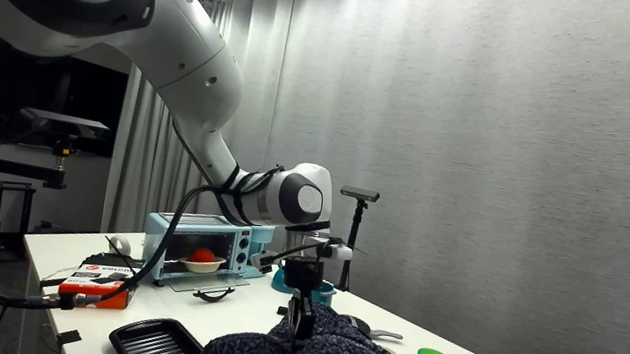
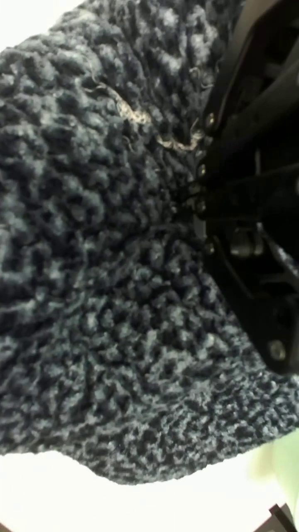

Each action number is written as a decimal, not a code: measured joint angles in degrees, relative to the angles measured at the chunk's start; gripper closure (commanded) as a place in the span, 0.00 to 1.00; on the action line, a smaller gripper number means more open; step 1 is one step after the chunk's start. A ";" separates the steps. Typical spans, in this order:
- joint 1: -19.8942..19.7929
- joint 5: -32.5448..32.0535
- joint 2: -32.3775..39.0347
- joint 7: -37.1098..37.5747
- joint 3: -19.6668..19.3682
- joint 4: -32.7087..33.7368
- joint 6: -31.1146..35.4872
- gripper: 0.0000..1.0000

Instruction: Move the cloth to the right

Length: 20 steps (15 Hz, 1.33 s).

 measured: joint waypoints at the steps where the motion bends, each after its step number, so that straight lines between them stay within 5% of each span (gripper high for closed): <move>1: 0.06 0.00 0.00 0.25 0.80 0.15 2.22 0.72; 8: 2.01 3.94 0.88 -1.23 9.60 3.88 14.44 0.20; 9: 2.33 4.97 1.37 -2.15 10.61 4.47 14.43 0.62; 11: 2.53 6.44 2.70 -4.38 11.84 4.91 14.27 0.58; 16: 2.43 6.62 5.92 -8.06 10.72 4.83 14.07 0.97; 20: 2.29 6.62 7.21 -8.82 8.71 4.37 14.07 1.00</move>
